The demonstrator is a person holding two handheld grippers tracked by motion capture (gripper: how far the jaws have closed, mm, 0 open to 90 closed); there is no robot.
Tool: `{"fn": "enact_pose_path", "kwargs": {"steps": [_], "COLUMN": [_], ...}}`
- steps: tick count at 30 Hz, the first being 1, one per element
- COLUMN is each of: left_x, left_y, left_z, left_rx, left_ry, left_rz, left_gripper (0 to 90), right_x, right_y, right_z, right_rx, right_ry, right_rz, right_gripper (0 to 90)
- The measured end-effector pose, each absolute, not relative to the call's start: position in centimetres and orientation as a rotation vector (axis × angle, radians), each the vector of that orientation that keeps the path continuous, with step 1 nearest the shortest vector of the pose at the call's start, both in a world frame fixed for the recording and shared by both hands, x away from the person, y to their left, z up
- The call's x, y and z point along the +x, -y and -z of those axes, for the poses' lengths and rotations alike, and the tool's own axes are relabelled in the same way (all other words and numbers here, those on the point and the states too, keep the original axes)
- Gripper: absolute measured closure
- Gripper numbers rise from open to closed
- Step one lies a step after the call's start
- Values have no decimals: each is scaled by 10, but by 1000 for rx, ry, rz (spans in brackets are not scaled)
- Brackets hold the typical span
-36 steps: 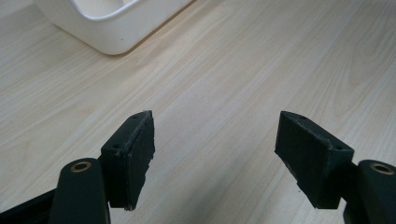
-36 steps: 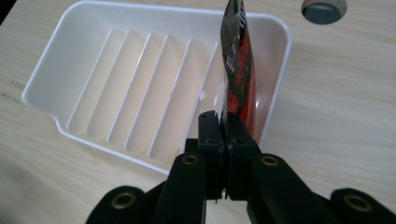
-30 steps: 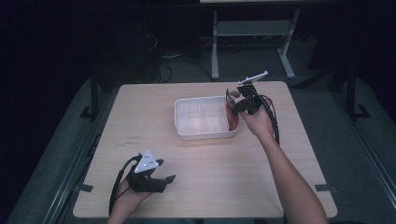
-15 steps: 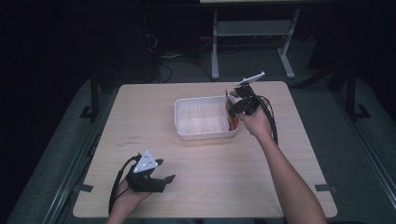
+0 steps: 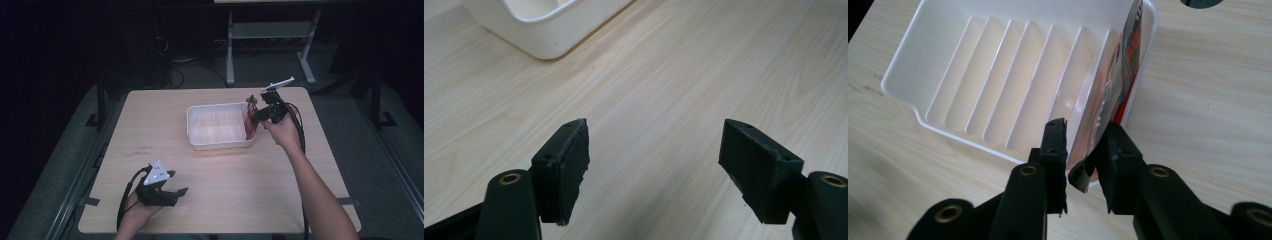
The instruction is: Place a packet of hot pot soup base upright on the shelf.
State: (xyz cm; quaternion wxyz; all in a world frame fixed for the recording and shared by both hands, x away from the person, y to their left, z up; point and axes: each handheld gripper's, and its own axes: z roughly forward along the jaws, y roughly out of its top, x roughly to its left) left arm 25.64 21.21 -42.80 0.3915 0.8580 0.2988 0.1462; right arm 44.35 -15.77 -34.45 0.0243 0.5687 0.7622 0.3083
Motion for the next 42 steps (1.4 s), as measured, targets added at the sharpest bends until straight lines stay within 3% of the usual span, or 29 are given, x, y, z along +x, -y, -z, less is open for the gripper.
{"fn": "enact_pose_path", "kwargs": {"steps": [10,42], "left_x": [256,259], "left_y": [-212,-217], "left_z": [428,431], "left_rx": [2177,2195], "left_ry": [-760,-780], "left_rz": [-372,-375], "left_gripper": [276,274], "right_x": [436,398], "right_y": [168,191], "right_z": [336,339], "right_rx": [1720,1603], "right_ry": [-2367,-2413], "right_rz": [-1007,-1133], "right_gripper": [642,570]}}
